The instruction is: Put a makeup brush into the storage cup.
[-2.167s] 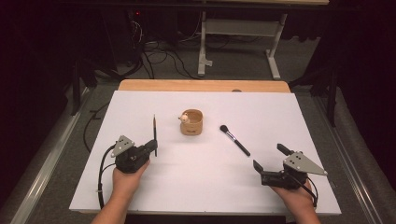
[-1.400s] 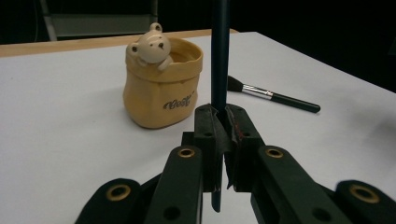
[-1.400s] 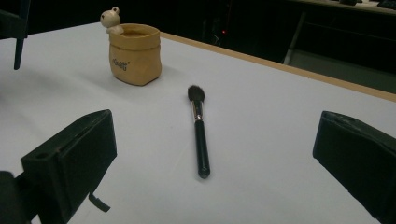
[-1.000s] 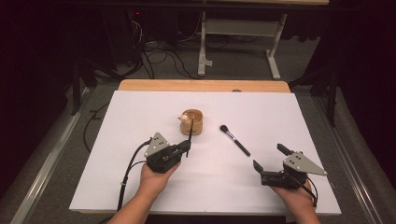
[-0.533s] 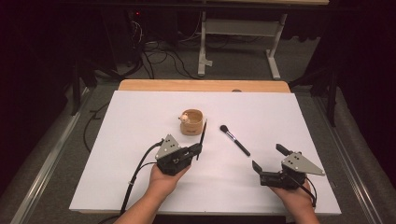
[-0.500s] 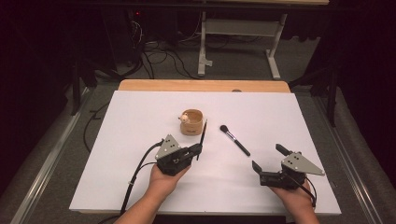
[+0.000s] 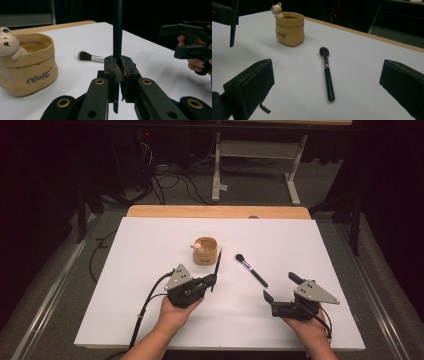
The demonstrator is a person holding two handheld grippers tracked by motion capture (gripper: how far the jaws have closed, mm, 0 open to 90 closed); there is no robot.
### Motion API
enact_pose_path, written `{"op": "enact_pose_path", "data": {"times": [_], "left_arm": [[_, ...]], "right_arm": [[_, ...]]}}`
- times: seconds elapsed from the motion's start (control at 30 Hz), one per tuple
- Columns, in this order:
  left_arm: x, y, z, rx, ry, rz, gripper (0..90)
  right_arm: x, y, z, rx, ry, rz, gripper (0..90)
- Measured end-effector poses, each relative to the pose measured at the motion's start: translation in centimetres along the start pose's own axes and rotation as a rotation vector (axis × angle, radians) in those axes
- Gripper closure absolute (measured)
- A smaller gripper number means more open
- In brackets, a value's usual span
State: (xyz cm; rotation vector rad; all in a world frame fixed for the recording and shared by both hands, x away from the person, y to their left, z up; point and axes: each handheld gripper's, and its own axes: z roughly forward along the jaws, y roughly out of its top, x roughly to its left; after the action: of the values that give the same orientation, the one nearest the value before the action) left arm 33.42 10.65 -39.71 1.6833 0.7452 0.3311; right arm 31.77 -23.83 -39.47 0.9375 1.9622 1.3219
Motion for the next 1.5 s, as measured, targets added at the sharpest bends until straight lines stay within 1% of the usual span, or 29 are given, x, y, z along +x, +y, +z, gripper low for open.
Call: {"op": "enact_pose_path", "data": {"times": [0.07, 0.17, 0.2, 0.23, 0.5, 0.53, 0.57, 0.63, 0.73, 0.77, 0.83, 0.9, 0.93, 1.03, 1.1, 1.27, 1.4, 1.5], "left_arm": [[0.0, 0.0, 0.0, 0.000, -0.001, -0.001, 84.5], [0.0, -0.1, 0.0, 0.000, -0.002, 0.000, 84.5], [0.0, 0.0, 0.0, -0.002, -0.003, 0.000, 84.5], [0.0, 0.0, 0.0, -0.002, -0.003, -0.001, 84.5], [0.2, -0.1, -0.1, 0.000, 0.001, 0.001, 84.5], [0.2, -0.1, -0.1, -0.001, 0.001, 0.001, 84.5], [0.2, -0.1, -0.2, -0.001, 0.004, 0.000, 84.5], [0.3, -0.2, -0.2, -0.002, 0.004, 0.000, 84.5], [0.4, -0.2, -0.2, -0.003, 0.008, -0.002, 84.5], [0.5, -0.2, -0.2, -0.004, 0.009, -0.003, 84.5], [0.5, -0.2, -0.2, -0.004, 0.009, -0.004, 84.5], [0.4, -0.3, -0.1, -0.004, 0.009, -0.004, 84.5], [0.4, -0.3, -0.1, -0.004, 0.008, -0.003, 84.5], [0.4, -0.4, 0.0, -0.003, 0.007, -0.004, 84.5], [0.4, -0.4, 0.0, 0.000, 0.007, -0.005, 84.5], [0.3, -0.5, 0.1, 0.001, 0.004, -0.002, 84.5], [0.3, -0.6, 0.2, 0.006, 0.002, -0.005, 84.5], [0.2, -0.7, 0.2, 0.008, 0.001, -0.004, 84.5]], "right_arm": [[0.0, 0.3, 0.2, -0.007, 0.011, -0.005, 1.0], [0.1, 0.8, 0.5, -0.016, 0.023, 0.009, 1.0], [0.2, 1.1, 0.6, -0.014, 0.021, 0.013, 1.0], [0.2, 1.2, 0.7, -0.016, 0.023, 0.002, 1.0], [0.4, 2.9, 2.1, -0.016, 0.007, -0.020, 1.4], [0.3, 3.1, 2.2, -0.019, 0.005, -0.030, 1.5], [0.4, 3.3, 2.4, -0.020, 0.006, -0.019, 1.6], [0.5, 3.7, 2.7, -0.026, 0.008, -0.023, 1.6], [0.9, 4.3, 3.3, -0.027, 0.014, -0.026, 1.9], [1.0, 4.4, 3.5, -0.026, 0.009, -0.031, 1.9], [1.3, 4.8, 3.9, -0.029, 0.019, -0.043, 1.9], [1.7, 5.1, 4.3, -0.035, 0.024, -0.039, 1.9], [1.9, 5.2, 4.5, -0.039, 0.028, -0.046, 2.0], [2.4, 5.6, 5.0, -0.042, 0.031, -0.058, 2.1], [2.7, 5.8, 5.4, -0.046, 0.042, -0.053, 2.1], [3.5, 6.2, 6.1, -0.058, 0.054, -0.068, 2.5], [3.8, 6.1, 6.6, -0.063, 0.060, -0.067, 2.5], [4.0, 5.9, 6.8, -0.052, 0.059, -0.062, 2.5]]}}
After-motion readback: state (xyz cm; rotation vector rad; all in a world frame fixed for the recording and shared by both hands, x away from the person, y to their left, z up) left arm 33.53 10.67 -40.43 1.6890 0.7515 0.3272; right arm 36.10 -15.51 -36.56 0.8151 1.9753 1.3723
